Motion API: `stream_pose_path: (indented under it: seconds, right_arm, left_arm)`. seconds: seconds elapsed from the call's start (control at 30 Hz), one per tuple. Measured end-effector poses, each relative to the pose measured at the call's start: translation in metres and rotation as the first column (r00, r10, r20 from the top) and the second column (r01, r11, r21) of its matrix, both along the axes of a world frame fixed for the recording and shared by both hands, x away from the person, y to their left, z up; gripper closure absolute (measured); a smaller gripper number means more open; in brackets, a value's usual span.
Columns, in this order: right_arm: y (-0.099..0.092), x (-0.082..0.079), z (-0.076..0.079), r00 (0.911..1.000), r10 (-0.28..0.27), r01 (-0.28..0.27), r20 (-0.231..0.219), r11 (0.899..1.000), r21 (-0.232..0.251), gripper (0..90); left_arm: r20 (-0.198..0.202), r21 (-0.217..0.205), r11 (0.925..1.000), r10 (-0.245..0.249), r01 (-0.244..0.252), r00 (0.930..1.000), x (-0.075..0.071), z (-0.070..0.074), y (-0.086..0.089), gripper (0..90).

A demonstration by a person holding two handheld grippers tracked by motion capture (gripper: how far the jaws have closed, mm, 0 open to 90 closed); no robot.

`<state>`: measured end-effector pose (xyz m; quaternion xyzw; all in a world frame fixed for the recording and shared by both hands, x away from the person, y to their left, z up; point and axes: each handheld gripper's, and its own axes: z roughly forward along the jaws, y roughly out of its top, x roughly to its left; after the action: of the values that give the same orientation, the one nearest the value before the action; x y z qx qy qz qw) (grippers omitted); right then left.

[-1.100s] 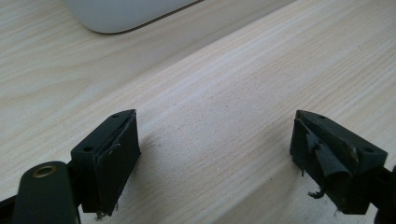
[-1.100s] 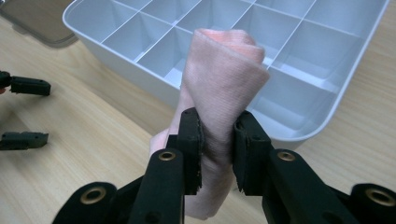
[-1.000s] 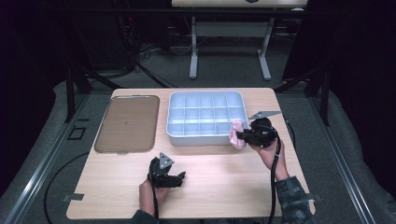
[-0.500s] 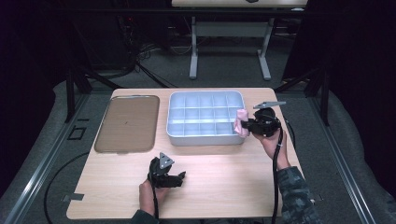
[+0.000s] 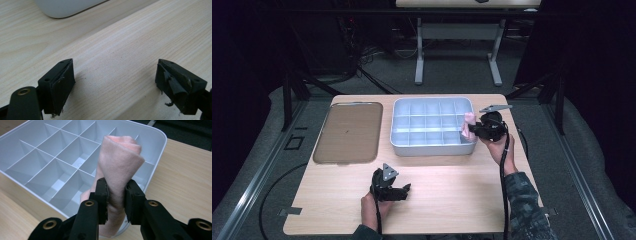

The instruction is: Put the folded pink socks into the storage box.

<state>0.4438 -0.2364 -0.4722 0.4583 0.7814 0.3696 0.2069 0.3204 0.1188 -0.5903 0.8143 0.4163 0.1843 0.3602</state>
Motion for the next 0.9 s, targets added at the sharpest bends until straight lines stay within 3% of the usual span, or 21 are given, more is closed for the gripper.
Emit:
stream_pose_path:
  seconds: [0.13,0.4,0.9]
  right_arm:
    - [0.001,0.006,-0.006,0.9999,-0.001,0.001,0.011,1.0,-0.011,74.4]
    - [0.008,0.017,-0.02,0.9997,-0.011,0.009,-0.022,0.998,-0.062,73.6]
    - [0.015,0.022,-0.029,0.9989,-0.008,0.002,-0.046,0.99,-0.14,71.7]
  left_arm:
    - [0.0,0.0,1.0,0.0,0.0,1.0,0.0,0.0,0.0,15.6]
    - [0.001,0.0,1.0,-0.001,0.001,1.0,0.0,0.0,0.0,15.7]
    - [0.0,0.0,1.0,-0.001,0.001,1.0,0.0,0.0,0.0,15.7]
